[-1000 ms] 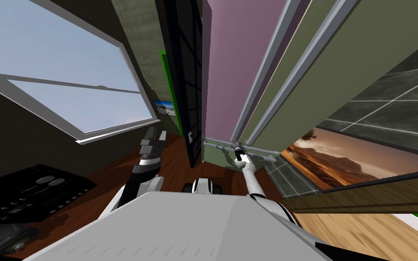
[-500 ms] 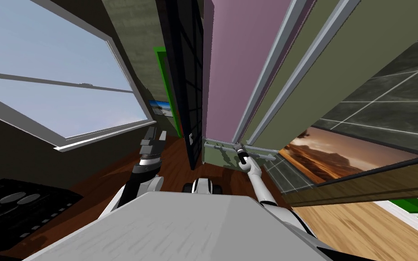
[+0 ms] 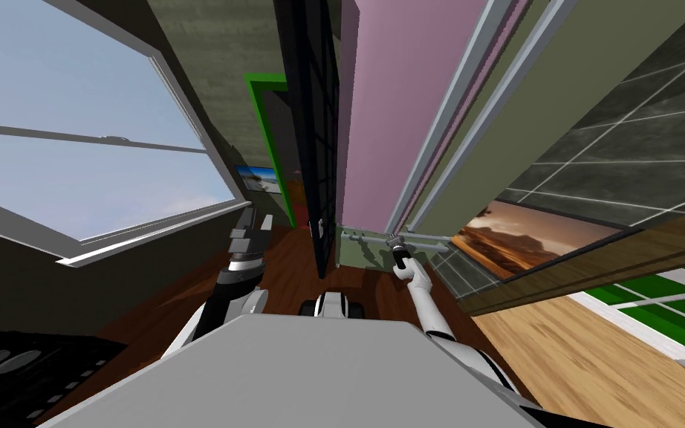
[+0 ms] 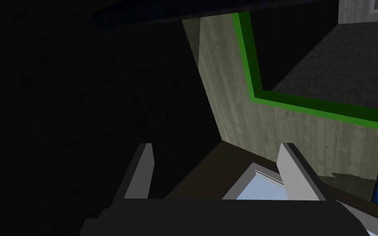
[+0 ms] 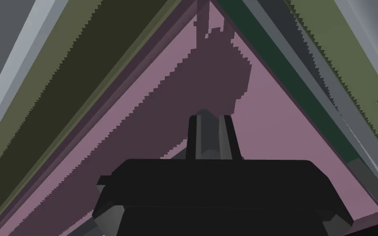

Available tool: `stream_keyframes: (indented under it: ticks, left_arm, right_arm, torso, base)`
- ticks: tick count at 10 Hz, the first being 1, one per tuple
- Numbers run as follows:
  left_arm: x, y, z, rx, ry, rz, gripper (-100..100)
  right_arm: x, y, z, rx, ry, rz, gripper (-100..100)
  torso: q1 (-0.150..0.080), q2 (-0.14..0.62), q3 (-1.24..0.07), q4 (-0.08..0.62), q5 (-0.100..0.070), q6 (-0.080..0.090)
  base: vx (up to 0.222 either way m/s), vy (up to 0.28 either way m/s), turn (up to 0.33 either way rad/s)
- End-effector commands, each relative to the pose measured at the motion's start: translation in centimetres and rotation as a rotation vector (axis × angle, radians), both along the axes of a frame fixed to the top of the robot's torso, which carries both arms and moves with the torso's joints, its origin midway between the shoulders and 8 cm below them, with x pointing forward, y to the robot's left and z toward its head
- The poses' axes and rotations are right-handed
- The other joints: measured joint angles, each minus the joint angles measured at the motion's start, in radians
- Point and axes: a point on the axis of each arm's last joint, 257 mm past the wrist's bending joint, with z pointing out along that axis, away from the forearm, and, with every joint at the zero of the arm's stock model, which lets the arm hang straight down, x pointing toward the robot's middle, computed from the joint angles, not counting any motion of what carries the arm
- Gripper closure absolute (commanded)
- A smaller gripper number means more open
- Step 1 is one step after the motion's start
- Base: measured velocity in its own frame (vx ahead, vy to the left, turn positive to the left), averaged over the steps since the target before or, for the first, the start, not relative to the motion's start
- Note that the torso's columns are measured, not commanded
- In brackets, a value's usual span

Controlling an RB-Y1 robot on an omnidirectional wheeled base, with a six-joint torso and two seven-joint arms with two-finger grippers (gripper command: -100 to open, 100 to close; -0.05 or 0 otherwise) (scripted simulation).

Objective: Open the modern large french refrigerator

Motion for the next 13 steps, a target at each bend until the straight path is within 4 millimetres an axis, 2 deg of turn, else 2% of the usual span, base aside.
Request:
stream_keyframes:
  ticks: [1, 4, 5, 6, 9, 13]
  left_arm:
    - [0.0, 0.0, 0.0, 0.000, 0.000, 0.000, 0]
    - [0.0, 0.0, 0.0, 0.000, 0.000, 0.000, 0]
    - [0.0, 0.0, 0.0, 0.000, 0.000, 0.000, 0]
    - [0.0, 0.0, 0.0, 0.000, 0.000, 0.000, 0]
    - [0.0, 0.0, 0.0, 0.000, 0.000, 0.000, 0]
    - [0.0, 0.0, 0.0, 0.000, 0.000, 0.000, 0]
  right_arm:
    - [-0.3, -1.5, 1.1, -0.002, -0.017, -0.049, 100]
    - [-1.1, -3.8, 1.5, -0.002, -0.020, -0.120, 100]
    - [-1.4, -3.7, 0.4, 0.001, -0.002, -0.113, 100]
    - [-2.1, -4.6, 0.1, 0.003, 0.004, -0.144, 100]
    - [-3.5, -6.8, 0.8, 0.003, -0.009, -0.213, 100]
    - [-5.0, -9.0, 1.4, 0.001, -0.019, -0.284, 100]
  torso:
    - [0.002, 0.001, 0.000, 0.000, 0.001, -0.001]
    - [-0.003, 0.000, 0.000, 0.003, 0.002, 0.001]
    - [-0.001, 0.003, 0.001, 0.003, 0.002, 0.003]
    - [-0.009, 0.001, 0.001, 0.002, 0.000, 0.003]
    - [0.003, -0.002, -0.002, -0.002, 0.000, 0.003]
    - [-0.004, -0.003, -0.002, 0.001, 0.001, -0.004]
  base:
    - [-0.080, 0.299, -0.147]
    - [-0.069, 0.241, -0.128]
    - [-0.039, 0.120, -0.061]
    - [0.012, 0.130, -0.136]
    - [0.018, 0.293, -0.167]
    - [-0.008, 0.261, -0.112]
